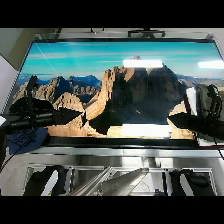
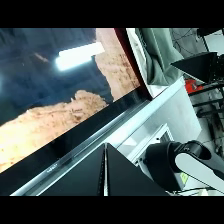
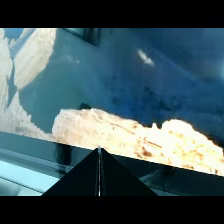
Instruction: Fold the shirts.
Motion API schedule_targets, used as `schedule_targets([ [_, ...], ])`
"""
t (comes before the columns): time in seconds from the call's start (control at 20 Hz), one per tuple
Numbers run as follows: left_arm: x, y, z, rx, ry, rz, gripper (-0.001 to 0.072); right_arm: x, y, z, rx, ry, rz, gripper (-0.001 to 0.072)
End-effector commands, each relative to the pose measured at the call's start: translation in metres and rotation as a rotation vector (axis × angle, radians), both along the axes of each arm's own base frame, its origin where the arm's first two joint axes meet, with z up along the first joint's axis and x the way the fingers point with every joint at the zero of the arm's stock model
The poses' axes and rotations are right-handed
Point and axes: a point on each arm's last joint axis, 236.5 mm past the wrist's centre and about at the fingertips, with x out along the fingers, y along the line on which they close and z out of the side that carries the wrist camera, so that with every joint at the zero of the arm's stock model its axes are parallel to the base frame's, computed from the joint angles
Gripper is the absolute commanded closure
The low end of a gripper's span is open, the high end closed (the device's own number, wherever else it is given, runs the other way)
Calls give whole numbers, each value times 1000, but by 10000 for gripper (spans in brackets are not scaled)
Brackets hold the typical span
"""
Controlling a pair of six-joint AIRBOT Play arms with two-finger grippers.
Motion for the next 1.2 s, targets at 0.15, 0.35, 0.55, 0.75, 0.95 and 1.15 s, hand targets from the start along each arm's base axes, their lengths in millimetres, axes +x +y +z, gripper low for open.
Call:
schedule_targets([
  [0.15,-1,0,0,1,0,-3,701,0,0,0,1,0,1,691],
  [0.35,28,32,-15,177,-32,127,704,0,0,0,0,0,1,691],
  [0.55,89,117,-9,568,-122,309,-13,0,0,0,1,0,1,690],
  [0.75,125,244,-39,1010,67,521,-3,0,0,0,1,0,0,690],
  [0.95,114,353,-92,1120,369,671,6,0,0,0,0,0,0,691],
  [1.15,101,416,-165,891,576,798,6,5,-2,2,2,-17,-15,691],
])
